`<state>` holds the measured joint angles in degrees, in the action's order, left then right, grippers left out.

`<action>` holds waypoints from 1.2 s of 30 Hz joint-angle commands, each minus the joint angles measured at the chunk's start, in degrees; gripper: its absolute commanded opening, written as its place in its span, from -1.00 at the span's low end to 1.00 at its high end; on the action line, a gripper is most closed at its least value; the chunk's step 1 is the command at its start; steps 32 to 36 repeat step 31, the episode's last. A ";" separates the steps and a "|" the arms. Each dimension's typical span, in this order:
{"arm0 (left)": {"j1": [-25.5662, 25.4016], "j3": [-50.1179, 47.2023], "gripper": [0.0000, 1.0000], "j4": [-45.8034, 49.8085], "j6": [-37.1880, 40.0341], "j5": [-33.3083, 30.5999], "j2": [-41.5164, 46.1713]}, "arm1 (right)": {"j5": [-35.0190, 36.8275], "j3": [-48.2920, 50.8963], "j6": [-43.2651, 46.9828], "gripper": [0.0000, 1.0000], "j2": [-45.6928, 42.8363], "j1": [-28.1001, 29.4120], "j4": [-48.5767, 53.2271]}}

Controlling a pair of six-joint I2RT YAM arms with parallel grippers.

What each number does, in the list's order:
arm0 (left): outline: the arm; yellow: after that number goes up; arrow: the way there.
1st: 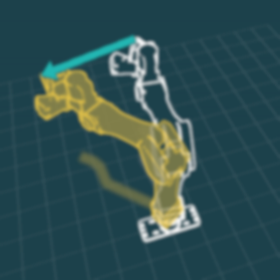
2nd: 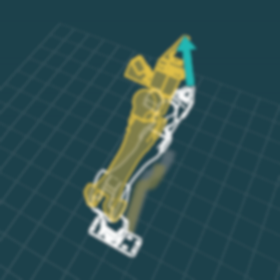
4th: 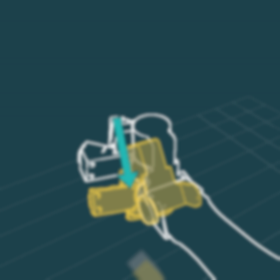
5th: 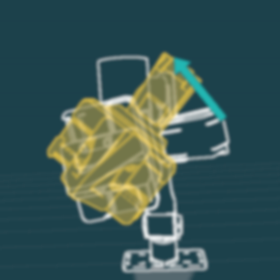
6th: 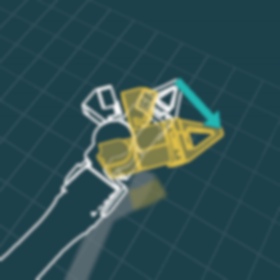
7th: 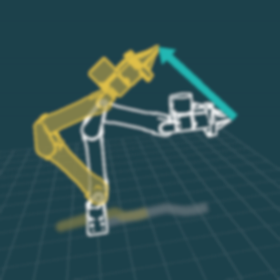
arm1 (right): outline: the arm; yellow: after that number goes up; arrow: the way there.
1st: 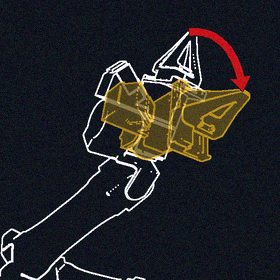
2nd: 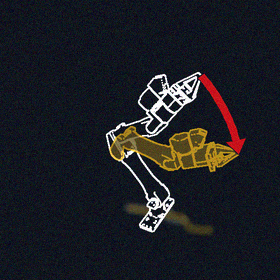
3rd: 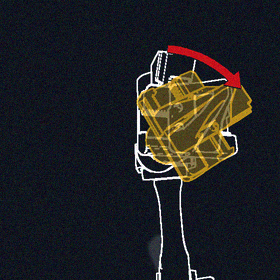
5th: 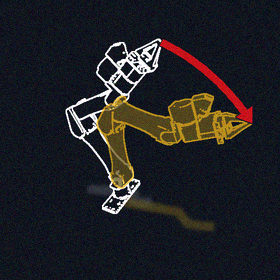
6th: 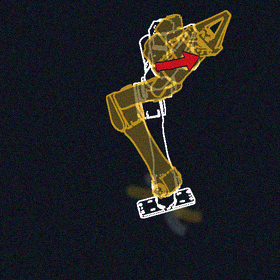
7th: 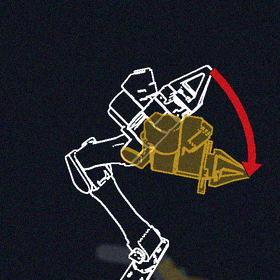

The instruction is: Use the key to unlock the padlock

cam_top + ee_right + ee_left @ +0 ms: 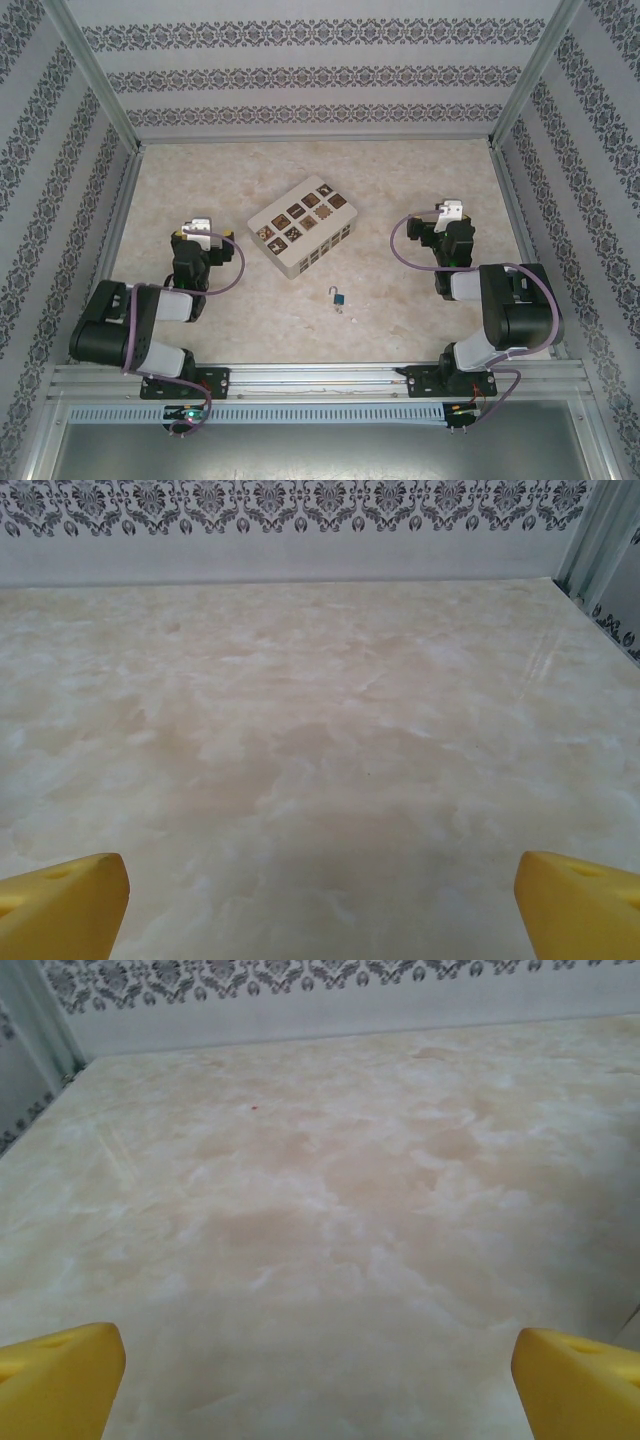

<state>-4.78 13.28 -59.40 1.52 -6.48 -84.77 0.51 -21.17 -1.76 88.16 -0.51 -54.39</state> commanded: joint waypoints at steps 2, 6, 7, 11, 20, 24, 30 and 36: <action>0.56 -2.28 0.99 -18.52 2.29 3.26 -8.34 | -1.12 -0.28 -0.79 0.97 -0.38 0.24 -0.19; 0.64 -0.61 0.99 -13.79 2.11 3.20 -7.22 | -1.07 -0.28 -0.79 0.97 -0.36 0.25 -0.19; 0.64 0.82 0.99 -12.53 2.54 3.31 -7.77 | -0.99 -0.28 -0.80 0.97 -0.36 0.25 -0.19; 3.17 8.41 0.99 3.71 -0.58 4.01 -6.62 | -1.05 -0.28 -0.81 0.97 -0.36 0.25 -0.19; 5.22 8.43 0.99 3.84 -2.24 6.22 -6.68 | -1.12 -0.28 -0.79 0.97 -0.32 0.25 -0.19; 5.22 8.44 0.99 4.02 -2.22 6.30 -6.56 | -1.01 -0.41 -0.70 0.97 -0.35 0.34 0.05; 5.22 8.44 0.99 4.05 -2.29 6.30 -6.68 | -0.75 -0.45 -0.58 0.97 -0.32 0.51 0.16; 5.22 8.43 0.99 4.04 -2.20 6.30 -6.66 | -0.69 -0.37 -0.47 0.97 -0.44 0.51 0.16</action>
